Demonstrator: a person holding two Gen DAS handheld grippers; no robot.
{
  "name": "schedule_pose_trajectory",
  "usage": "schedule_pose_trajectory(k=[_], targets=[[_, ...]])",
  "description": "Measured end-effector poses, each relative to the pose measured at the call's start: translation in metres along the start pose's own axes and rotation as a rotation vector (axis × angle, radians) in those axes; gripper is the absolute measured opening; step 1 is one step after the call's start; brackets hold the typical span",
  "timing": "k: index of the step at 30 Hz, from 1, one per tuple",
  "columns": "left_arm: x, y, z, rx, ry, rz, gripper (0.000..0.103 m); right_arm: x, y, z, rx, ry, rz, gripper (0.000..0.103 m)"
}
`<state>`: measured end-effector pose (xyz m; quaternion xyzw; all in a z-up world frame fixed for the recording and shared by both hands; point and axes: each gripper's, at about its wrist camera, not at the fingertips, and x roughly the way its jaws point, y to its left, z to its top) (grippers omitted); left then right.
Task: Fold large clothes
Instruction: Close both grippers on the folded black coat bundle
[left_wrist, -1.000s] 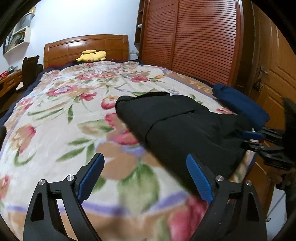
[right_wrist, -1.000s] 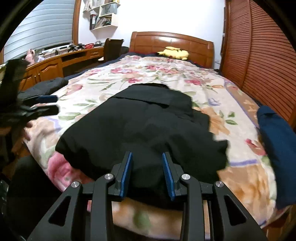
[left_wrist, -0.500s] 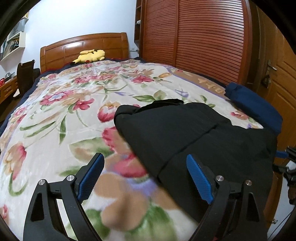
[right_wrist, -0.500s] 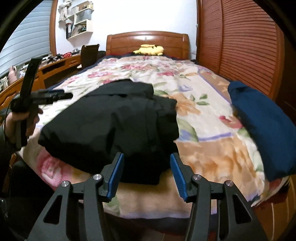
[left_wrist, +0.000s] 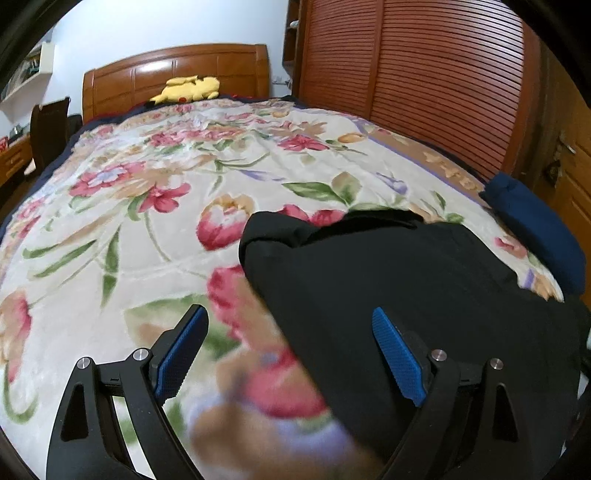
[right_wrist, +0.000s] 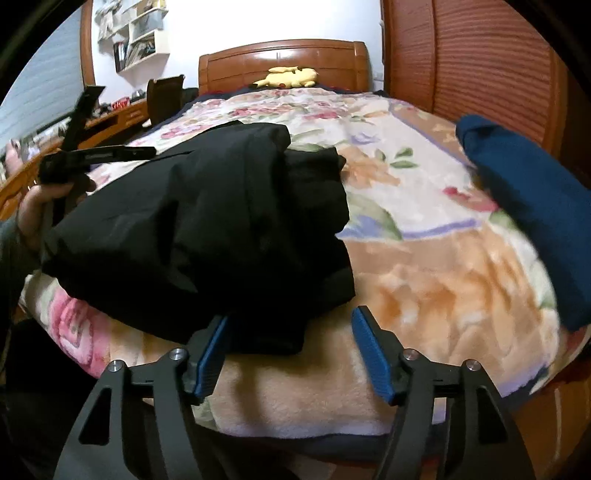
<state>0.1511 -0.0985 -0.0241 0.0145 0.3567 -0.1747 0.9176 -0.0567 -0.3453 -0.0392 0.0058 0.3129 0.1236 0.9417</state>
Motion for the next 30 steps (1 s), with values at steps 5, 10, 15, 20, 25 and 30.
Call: schedule_pose_trajectory(k=[5, 10, 15, 20, 25, 30], targets=[[0.017, 0.004, 0.014, -0.027, 0.02, 0.003, 0.091, 0.003, 0.0, 0.001, 0.003, -0.014, 0.035, 0.067], [0.035, 0.006, 0.018, -0.025, 0.045, 0.018, 0.091, 0.008, -0.003, 0.001, 0.005, -0.019, 0.042, 0.067], [0.05, 0.008, 0.012, -0.048, 0.094, 0.015, 0.091, 0.014, -0.005, 0.0, 0.011, -0.024, 0.038, 0.067], [0.05, 0.003, 0.01, -0.012, 0.096, 0.034, 0.091, 0.016, -0.004, -0.001, 0.018, -0.03, 0.036, 0.068], [0.051, 0.004, 0.009, -0.014, 0.1, 0.006, 0.083, 0.018, -0.003, -0.001, 0.019, -0.034, 0.026, 0.068], [0.05, 0.001, 0.007, -0.003, 0.097, 0.008, 0.08, 0.018, -0.002, 0.0, 0.019, -0.038, 0.016, 0.071]])
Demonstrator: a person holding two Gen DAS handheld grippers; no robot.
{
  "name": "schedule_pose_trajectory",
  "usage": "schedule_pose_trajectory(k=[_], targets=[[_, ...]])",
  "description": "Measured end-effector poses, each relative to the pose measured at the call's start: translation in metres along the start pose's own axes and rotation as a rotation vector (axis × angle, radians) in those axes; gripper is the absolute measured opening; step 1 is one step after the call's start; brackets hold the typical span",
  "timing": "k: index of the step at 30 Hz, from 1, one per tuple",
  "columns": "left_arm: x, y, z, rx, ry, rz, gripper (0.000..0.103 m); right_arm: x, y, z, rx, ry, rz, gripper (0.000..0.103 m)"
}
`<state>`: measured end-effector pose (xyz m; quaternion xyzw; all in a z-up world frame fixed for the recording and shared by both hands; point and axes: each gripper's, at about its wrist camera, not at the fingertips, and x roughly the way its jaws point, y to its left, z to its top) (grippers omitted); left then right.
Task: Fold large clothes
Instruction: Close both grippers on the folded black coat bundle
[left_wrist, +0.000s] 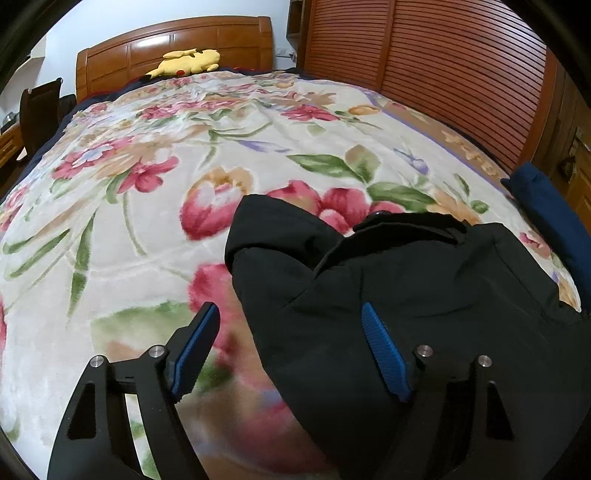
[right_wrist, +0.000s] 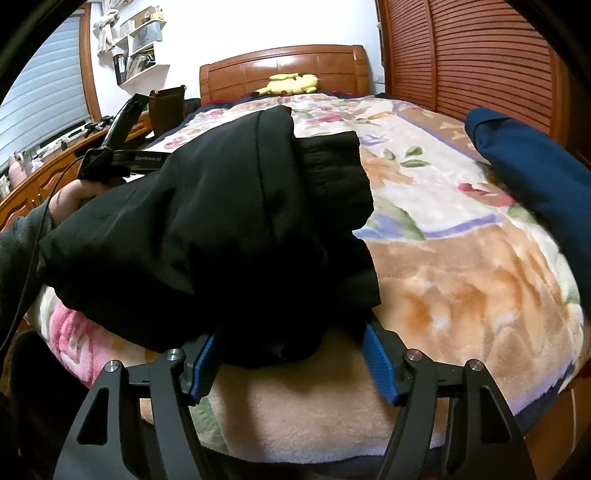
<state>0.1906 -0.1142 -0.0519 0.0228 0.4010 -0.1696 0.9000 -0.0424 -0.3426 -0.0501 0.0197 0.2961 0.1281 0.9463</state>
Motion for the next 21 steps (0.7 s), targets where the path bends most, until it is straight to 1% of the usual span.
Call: schedule_pose_trajectory(k=[2, 3, 5, 6, 8, 9, 10, 11, 12, 13, 14, 15, 16, 19, 21], targets=[[0.0, 0.001, 0.0, -0.005, 0.003, -0.006, 0.08, 0.001, 0.0, 0.001, 0.004, -0.001, -0.001, 0.071], [0.0, 0.0, 0.0, -0.008, 0.004, -0.013, 0.078, 0.001, 0.0, 0.001, 0.007, -0.002, -0.001, 0.072], [0.0, -0.001, 0.0, -0.013, 0.011, -0.05, 0.068, 0.002, -0.002, 0.001, 0.009, -0.004, 0.001, 0.072], [-0.001, -0.001, 0.0, -0.013, 0.015, -0.065, 0.061, 0.002, -0.002, 0.001, 0.008, -0.006, 0.0, 0.072], [-0.002, -0.004, 0.0, -0.01, 0.02, -0.073, 0.055, 0.003, -0.002, 0.002, 0.005, -0.007, 0.0, 0.072], [-0.002, -0.003, 0.0, -0.017, 0.024, -0.083, 0.048, 0.003, -0.002, 0.002, 0.0, -0.008, 0.001, 0.07], [-0.003, -0.002, 0.0, -0.022, 0.026, -0.081, 0.041, 0.002, -0.002, 0.002, -0.003, -0.011, 0.006, 0.065], [-0.004, -0.003, 0.0, -0.019, 0.027, -0.073, 0.036, 0.002, -0.002, 0.001, -0.005, -0.016, 0.015, 0.062], [-0.006, -0.003, -0.001, -0.015, 0.026, -0.06, 0.026, 0.001, -0.002, 0.001, -0.007, -0.019, 0.024, 0.057], [-0.008, -0.002, -0.001, -0.013, 0.024, -0.052, 0.021, 0.0, -0.001, 0.001, -0.008, -0.019, 0.032, 0.049], [-0.012, -0.003, -0.001, -0.011, 0.022, -0.047, 0.019, 0.0, 0.0, 0.001, -0.007, -0.018, 0.041, 0.046], [-0.015, -0.003, -0.002, -0.01, 0.02, -0.041, 0.013, -0.001, 0.001, 0.001, -0.006, -0.016, 0.044, 0.042], [-0.022, -0.004, -0.002, -0.008, 0.008, -0.03, 0.011, -0.002, 0.003, 0.002, -0.007, -0.016, 0.042, 0.037], [-0.041, -0.002, -0.003, -0.011, -0.032, -0.017, 0.009, -0.007, 0.004, 0.003, -0.002, -0.024, 0.044, 0.025], [-0.059, 0.0, -0.003, -0.017, -0.062, -0.013, 0.008, -0.012, 0.003, 0.006, 0.007, -0.038, 0.051, 0.02]])
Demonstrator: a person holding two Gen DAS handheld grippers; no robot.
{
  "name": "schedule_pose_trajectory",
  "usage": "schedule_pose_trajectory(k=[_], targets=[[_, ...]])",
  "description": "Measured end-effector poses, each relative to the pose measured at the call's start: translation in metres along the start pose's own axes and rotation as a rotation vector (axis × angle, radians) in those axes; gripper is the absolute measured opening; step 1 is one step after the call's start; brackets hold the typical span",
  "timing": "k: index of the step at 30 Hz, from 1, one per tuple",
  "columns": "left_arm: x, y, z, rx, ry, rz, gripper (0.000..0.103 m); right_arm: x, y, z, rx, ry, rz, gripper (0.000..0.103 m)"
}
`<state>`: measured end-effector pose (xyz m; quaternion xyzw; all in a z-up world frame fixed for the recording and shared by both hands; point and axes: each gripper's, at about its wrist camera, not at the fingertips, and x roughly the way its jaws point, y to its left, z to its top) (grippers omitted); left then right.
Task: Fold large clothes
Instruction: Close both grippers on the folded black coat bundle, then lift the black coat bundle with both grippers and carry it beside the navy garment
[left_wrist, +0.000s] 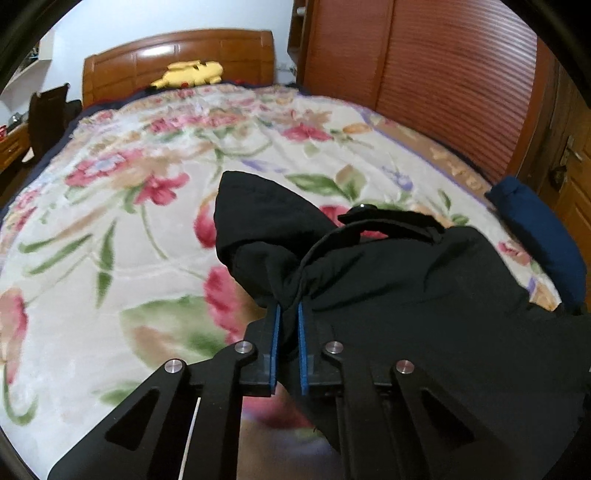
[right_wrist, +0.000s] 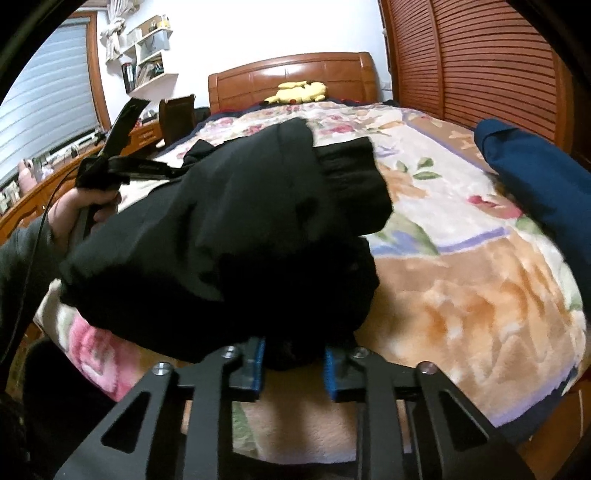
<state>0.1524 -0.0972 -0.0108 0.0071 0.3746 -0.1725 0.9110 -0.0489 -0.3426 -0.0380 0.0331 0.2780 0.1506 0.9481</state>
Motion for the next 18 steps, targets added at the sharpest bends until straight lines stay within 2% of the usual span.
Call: schedule_pose_trajectory(k=[10, 12, 18], targets=[[-0.068, 0.001, -0.003, 0.034, -0.108, 0.04, 0.008, -0.011, 0.011, 0.018, -0.057, -0.052, -0.028, 0.016], [-0.084, 0.003, -0.005, 0.038, -0.151, 0.049, 0.007, -0.011, 0.014, 0.021, -0.067, -0.06, -0.03, 0.015], [-0.11, 0.007, -0.011, 0.041, -0.184, 0.074, 0.007, -0.011, 0.023, 0.027, -0.104, -0.072, -0.024, 0.015]])
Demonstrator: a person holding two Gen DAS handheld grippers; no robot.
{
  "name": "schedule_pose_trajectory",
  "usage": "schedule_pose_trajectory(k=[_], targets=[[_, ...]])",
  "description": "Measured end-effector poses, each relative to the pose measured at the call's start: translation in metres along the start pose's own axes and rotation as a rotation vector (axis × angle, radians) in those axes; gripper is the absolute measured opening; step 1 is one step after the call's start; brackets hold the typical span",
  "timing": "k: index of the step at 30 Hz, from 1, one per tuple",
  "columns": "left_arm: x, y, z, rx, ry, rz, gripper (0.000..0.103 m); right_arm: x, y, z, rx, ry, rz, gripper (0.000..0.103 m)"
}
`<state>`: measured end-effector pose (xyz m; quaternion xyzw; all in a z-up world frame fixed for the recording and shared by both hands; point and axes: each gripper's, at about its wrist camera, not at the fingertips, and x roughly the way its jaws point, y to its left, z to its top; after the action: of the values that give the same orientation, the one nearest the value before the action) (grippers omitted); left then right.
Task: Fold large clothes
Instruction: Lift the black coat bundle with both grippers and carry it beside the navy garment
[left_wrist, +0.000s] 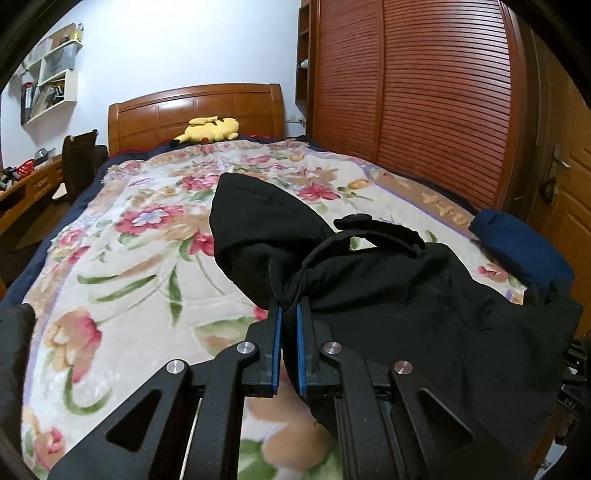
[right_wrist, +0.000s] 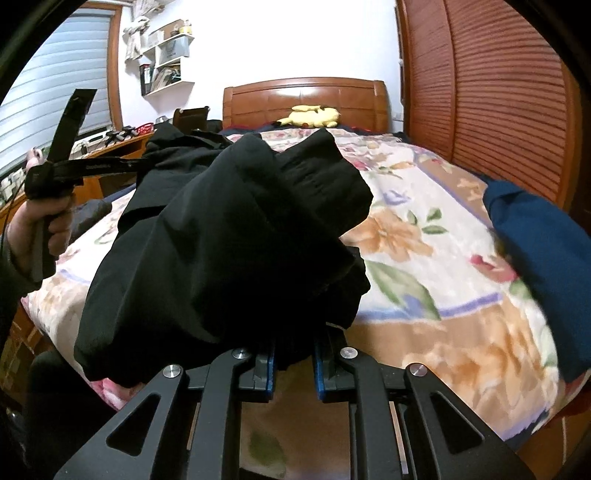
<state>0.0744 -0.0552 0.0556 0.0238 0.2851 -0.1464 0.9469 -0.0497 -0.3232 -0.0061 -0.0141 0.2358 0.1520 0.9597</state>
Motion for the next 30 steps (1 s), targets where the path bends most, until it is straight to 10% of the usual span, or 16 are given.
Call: schedule_pose_trajectory(k=[30], targets=[[0.004, -0.076, 0.004, 0.133, -0.027, 0.009, 0.007, -0.003, -0.056, 0.0, -0.001, -0.002, -0.019, 0.015]])
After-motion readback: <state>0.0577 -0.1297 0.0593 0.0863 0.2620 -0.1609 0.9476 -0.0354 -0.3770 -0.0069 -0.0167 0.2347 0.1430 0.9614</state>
